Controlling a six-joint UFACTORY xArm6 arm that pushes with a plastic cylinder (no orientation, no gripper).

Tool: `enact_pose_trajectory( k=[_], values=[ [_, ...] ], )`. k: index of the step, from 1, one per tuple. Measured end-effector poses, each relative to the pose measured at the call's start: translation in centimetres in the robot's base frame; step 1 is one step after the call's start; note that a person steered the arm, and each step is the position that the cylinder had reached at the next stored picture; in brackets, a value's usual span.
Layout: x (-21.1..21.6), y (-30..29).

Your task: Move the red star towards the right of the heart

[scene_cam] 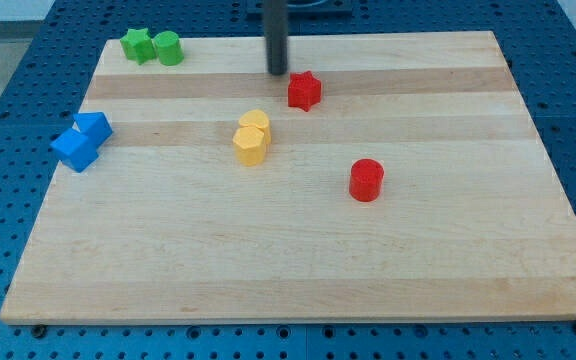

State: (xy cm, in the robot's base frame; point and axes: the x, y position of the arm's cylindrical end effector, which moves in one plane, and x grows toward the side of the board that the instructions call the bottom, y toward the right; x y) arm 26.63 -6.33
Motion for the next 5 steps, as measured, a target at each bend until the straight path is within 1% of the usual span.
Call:
enact_pose_trajectory(
  k=[1, 3, 4, 5],
  values=[
    [2.1, -2.1],
    [5.7, 3.1],
    [6.2, 4.3],
    [4.9, 0.7]
  ],
)
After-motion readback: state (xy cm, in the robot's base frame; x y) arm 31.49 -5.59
